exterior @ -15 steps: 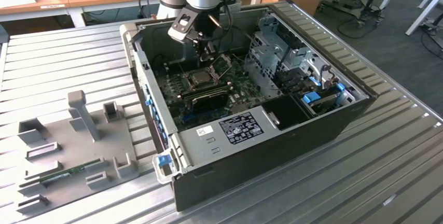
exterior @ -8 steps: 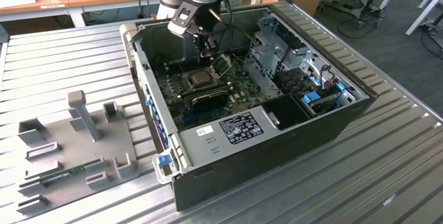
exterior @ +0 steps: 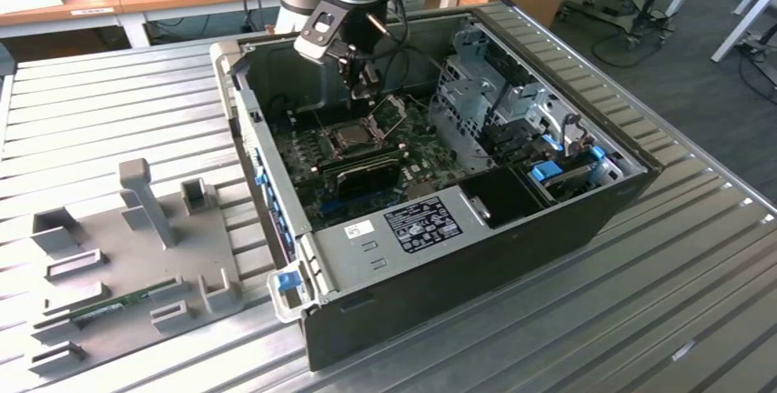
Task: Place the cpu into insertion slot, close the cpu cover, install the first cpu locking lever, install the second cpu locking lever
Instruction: 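Close the cpu cover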
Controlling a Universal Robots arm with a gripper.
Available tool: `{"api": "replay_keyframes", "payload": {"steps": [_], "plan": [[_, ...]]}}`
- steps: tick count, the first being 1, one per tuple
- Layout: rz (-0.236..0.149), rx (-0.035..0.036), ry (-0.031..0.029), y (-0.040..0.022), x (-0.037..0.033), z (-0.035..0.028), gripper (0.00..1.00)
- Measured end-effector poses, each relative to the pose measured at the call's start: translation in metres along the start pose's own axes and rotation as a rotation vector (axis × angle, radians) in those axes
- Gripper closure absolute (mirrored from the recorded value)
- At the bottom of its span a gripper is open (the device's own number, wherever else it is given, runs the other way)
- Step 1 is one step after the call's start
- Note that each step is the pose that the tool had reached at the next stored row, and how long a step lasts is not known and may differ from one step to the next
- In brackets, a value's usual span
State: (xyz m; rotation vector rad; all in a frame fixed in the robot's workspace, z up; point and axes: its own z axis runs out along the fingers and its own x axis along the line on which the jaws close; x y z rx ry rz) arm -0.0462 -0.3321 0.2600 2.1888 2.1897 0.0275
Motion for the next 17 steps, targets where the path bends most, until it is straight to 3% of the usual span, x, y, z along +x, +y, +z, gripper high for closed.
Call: {"api": "replay_keyframes", "payload": {"steps": [6, 14, 17], "plan": [[0.0, 0.0002, -0.0002, 0.0006, 0.0, -0.0002, 0.9], [0.0, 0.0001, -0.0001, 0.0086, 0.0, 0.0002, 0.9], [0.0, 0.0001, -0.0001, 0.009, 0.0, 0.0002, 0.9]]}}
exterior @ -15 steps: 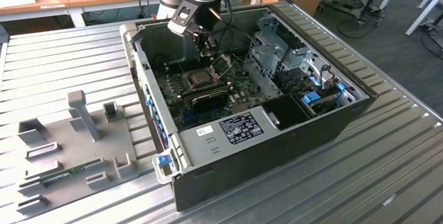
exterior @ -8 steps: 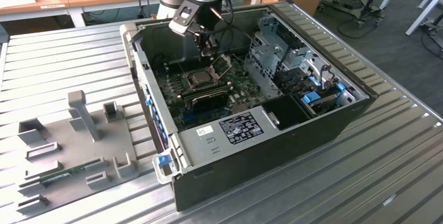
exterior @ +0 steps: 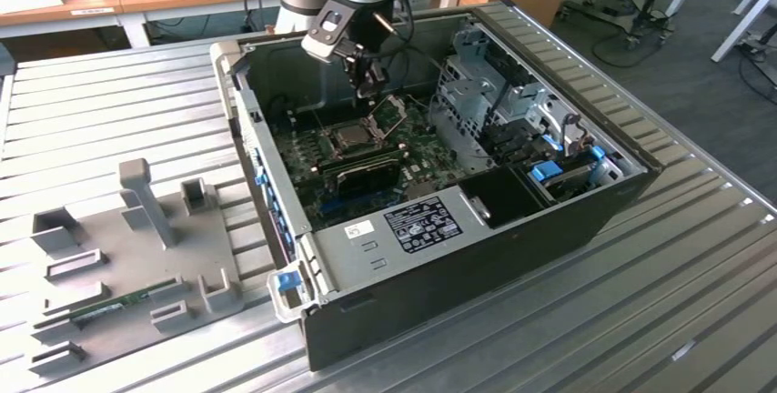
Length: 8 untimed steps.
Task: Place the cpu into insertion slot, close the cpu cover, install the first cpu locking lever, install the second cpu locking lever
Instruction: 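Close the cpu cover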
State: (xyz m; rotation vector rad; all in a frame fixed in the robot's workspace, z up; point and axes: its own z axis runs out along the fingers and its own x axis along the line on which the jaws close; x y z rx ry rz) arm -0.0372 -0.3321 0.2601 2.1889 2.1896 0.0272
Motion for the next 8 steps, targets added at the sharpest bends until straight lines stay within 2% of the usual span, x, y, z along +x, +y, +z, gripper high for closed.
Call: {"api": "replay_keyframes", "payload": {"steps": [2, 8], "plan": [[0.0, -0.0001, 0.0001, 0.0035, 0.0001, 0.0001, 0.9], [0.0, -0.0001, 0.0, 0.0035, 0.0, -0.0003, 0.9]]}}
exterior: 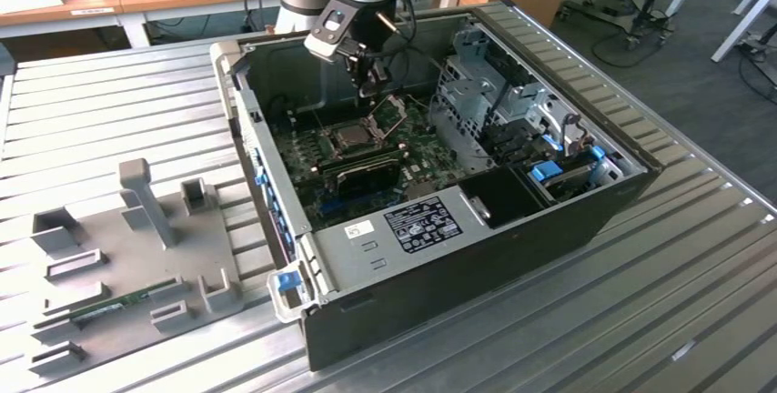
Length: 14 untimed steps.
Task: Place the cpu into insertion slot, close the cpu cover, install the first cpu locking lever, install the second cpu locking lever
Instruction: 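Close the cpu cover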
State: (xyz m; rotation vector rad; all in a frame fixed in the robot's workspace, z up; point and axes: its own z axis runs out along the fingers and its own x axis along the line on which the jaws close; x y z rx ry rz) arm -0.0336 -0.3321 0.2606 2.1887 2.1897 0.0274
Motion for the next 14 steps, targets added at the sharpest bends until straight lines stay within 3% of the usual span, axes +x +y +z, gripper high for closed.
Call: {"api": "replay_keyframes", "payload": {"steps": [6, 14], "plan": [[0.0, 0.0002, -0.0003, 0.002, 0.0, -0.0001, 0.9], [0.0, 0.0, 0.0, 0.0183, 0.0, 0.0008, 0.9]]}}
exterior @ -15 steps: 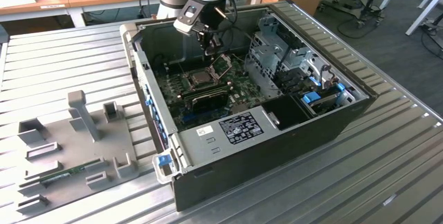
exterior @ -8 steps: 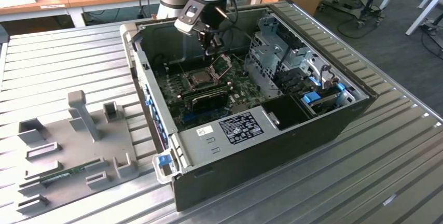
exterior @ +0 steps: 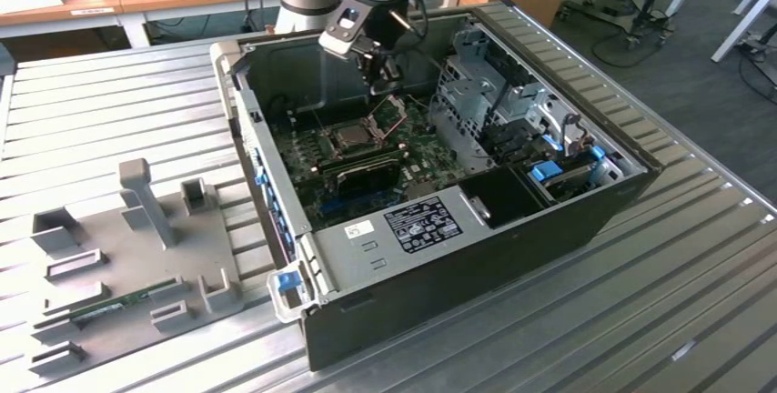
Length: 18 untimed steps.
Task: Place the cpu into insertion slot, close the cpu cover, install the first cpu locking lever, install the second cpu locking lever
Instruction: 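Close the cpu cover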
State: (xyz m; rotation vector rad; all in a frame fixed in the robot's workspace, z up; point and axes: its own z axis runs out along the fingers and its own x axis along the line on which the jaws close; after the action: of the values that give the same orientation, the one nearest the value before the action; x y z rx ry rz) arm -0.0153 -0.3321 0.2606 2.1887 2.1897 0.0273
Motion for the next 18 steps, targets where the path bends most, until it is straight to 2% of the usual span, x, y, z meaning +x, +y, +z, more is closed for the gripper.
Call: {"api": "replay_keyframes", "payload": {"steps": [6, 11, 18], "plan": [[0.0, 0.0, 0.0, 0.014, 0.0, 0.0008, 0.9], [0.0, 0.0001, -0.0002, 0.0226, 0.0, 0.0012, 0.9], [0.0, 0.0, -0.0001, 0.0243, 0.0, 0.0013, 0.9]]}}
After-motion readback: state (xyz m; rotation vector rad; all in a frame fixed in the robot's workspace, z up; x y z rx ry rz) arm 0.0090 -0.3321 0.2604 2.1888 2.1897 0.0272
